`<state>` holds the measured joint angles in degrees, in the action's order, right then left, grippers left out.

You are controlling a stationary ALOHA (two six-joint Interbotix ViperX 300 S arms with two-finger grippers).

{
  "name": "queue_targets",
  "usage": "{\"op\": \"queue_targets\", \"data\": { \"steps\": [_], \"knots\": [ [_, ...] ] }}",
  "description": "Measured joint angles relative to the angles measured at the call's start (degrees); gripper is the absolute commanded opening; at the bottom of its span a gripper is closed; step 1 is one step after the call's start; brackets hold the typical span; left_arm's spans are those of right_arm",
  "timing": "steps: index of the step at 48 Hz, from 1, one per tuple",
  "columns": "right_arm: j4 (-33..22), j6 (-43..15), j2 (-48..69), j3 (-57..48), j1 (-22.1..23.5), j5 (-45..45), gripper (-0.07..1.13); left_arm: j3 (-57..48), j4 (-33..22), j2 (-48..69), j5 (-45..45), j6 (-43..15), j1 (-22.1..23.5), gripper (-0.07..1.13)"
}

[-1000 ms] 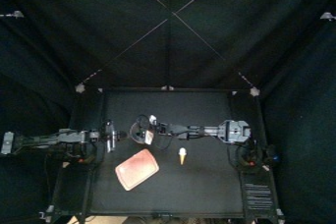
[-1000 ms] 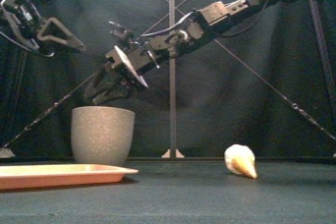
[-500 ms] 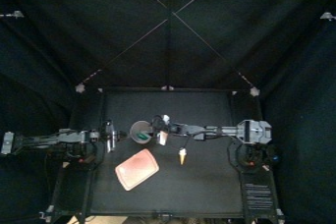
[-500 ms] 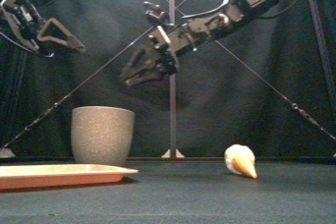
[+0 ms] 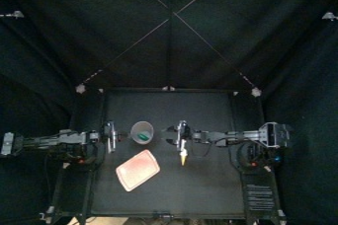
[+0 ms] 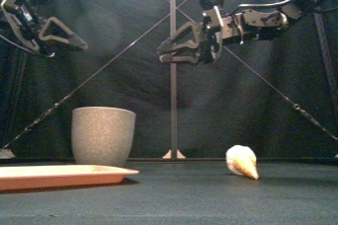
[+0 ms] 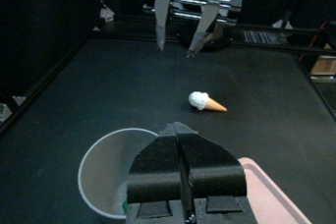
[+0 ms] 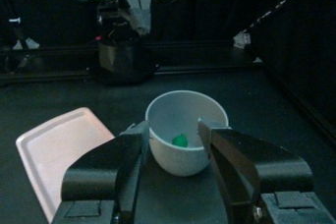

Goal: Pick the green pepper then place it in the grey bowl
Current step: Drop green pepper in the grey bowl and return to neutral

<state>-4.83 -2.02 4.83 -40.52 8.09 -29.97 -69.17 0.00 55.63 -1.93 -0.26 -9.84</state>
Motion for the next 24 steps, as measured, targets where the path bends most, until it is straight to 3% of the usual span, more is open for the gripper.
{"op": "queue_targets", "data": {
  "steps": [24],
  "knots": [
    [0.2, 0.1, 2.7, -5.7, -0.6, -1.8, 0.82, -1.3, 0.2, 0.0, -4.7, -0.1, -0.1, 0.06]
  ]
}}
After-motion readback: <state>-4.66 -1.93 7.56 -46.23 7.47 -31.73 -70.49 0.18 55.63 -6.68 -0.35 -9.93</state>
